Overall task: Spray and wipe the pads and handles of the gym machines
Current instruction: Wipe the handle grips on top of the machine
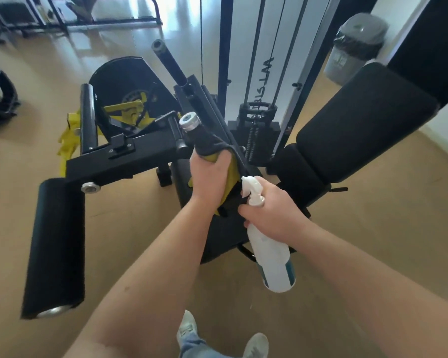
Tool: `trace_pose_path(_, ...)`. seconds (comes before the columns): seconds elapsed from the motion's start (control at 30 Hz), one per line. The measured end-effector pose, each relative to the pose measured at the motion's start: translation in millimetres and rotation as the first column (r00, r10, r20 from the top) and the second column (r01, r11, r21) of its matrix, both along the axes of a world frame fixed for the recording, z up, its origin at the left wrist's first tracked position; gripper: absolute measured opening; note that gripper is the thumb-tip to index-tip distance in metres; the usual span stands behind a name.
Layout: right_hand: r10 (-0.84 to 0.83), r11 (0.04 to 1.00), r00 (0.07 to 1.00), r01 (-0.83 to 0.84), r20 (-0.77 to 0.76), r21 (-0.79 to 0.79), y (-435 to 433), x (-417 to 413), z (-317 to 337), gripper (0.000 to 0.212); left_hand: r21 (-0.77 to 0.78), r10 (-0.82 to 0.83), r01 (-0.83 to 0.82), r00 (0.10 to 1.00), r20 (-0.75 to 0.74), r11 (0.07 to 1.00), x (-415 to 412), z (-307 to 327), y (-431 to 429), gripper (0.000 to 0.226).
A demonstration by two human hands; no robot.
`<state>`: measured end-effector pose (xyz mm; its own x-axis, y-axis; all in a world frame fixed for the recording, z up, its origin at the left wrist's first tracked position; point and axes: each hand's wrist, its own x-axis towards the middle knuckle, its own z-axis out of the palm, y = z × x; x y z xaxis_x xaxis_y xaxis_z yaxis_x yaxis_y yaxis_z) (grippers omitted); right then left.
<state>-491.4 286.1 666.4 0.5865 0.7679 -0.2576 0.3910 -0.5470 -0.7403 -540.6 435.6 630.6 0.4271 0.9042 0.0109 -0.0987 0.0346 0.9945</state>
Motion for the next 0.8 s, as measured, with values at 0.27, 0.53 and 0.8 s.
trace_pose_path(0.27, 0.047, 0.998, 0.998, -0.045, -0.051, 0.034, 9.9, -17.7, 2.7, 0.021, 0.317, 0.036, 0.002, 0.993, -0.114, 0.948, -50.5, 50.9, 37.7, 0.028)
trace_pose_path(0.53, 0.004, 0.998, 0.999, -0.001, -0.051, 0.057, 13.1, -26.5, 0.0, 0.02, 0.043, 0.017, -0.016, 1.0, -0.019, 0.999, -16.5, 19.8, 16.5, 0.028)
trace_pose_path(0.8, 0.027, 1.0, 0.997, -0.028, -0.067, -0.005, 9.9, -41.1, -8.9, 0.019, 0.05, -0.062, 0.073, 0.981, -0.182, 0.996, -27.9, 12.5, 6.5, 0.027)
